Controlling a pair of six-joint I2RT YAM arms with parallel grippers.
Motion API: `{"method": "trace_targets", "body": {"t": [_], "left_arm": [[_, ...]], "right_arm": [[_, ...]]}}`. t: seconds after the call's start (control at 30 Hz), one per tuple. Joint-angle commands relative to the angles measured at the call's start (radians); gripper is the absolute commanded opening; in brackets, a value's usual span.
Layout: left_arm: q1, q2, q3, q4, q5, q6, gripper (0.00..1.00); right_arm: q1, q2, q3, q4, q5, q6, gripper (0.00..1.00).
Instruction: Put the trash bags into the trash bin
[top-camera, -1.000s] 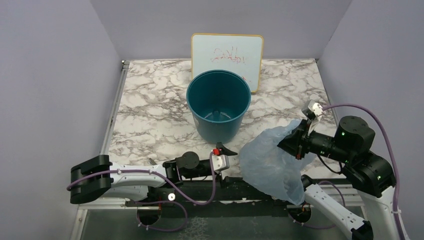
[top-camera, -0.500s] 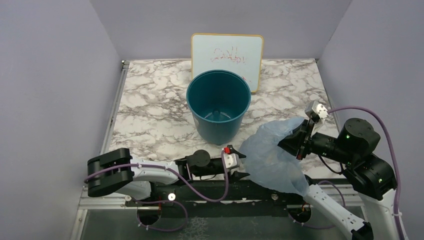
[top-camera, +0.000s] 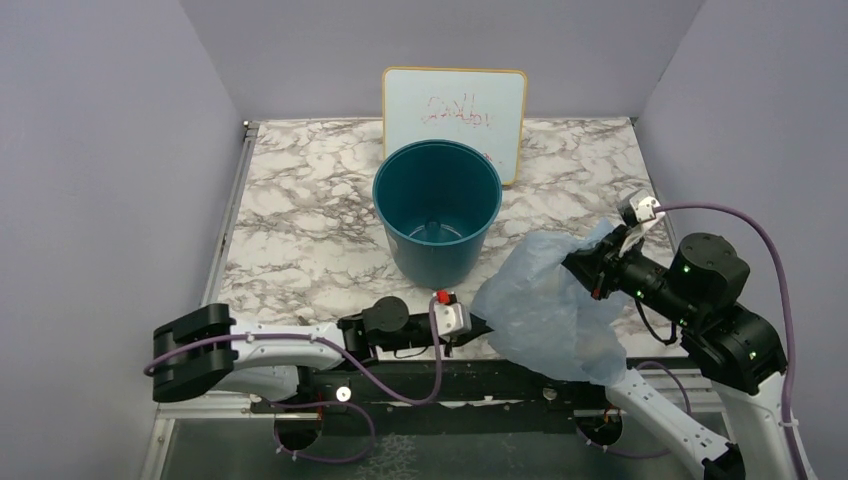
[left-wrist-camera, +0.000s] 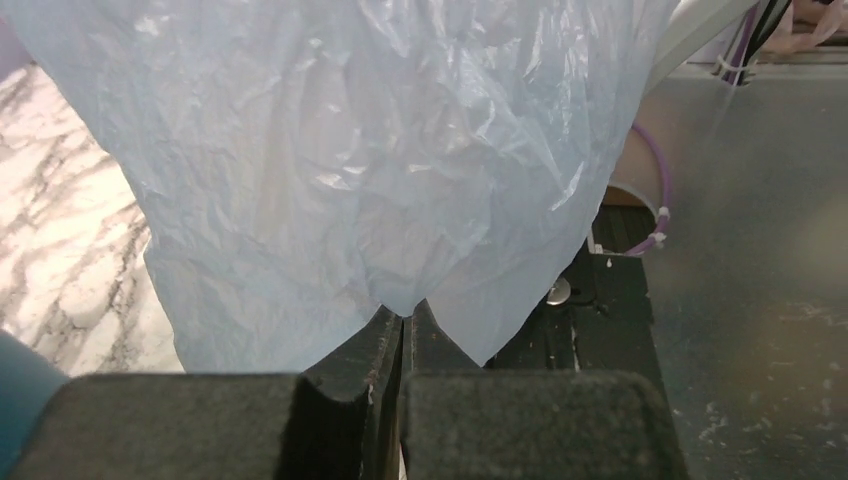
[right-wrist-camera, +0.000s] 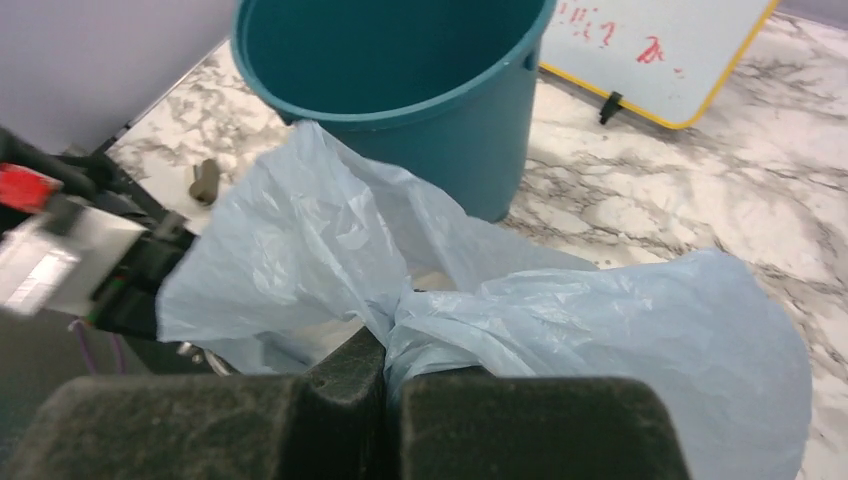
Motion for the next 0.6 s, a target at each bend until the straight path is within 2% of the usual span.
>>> {"method": "trace_targets", "body": {"t": [0.0, 0.1, 0.23, 0.4, 0.43, 0.47, 0.5, 0.53, 0.57], "left_arm": [[-0.004, -0.159, 0.071, -0.201, -0.005, 0.022, 0.00], [-0.004, -0.229, 0.119, -0.359, 0.013, 0.049, 0.00], [-0.004, -0.219, 0.171, -0.510, 0.059, 0.085, 0.00], [-0.004, -0.086, 0.266, -0.667, -0.001, 0.041, 0.01], [-0.004, -0.054, 0.274, -0.667, -0.009, 0.030, 0.05], [-0.004, -0.025, 0.276, -0.648, -0.013, 0.020, 0.16], [-0.004, 0.000, 0.267, -0.607, -0.014, 0.006, 0.31], [-0.003, 0.022, 0.252, -0.554, -0.028, -0.019, 0.41], [-0.004, 0.037, 0.238, -0.504, -0.038, -0.036, 0.42]], "right_arm": [[0.001, 0.012, -0.013, 0.009, 0.110, 0.006, 0.01], [0.001, 0.011, -0.035, 0.024, 0.131, 0.016, 0.01], [0.001, 0.024, -0.051, 0.013, 0.234, 0.058, 0.01], [0.001, 0.040, -0.028, -0.032, 0.528, 0.174, 0.01], [0.001, 0.037, -0.022, -0.035, 0.563, 0.181, 0.01], [0.000, 0.035, -0.017, -0.036, 0.578, 0.192, 0.01], [0.001, 0.035, -0.011, -0.038, 0.584, 0.212, 0.01], [0.001, 0.038, -0.008, -0.038, 0.581, 0.225, 0.01], [0.001, 0.041, -0.006, -0.040, 0.575, 0.234, 0.01]]}}
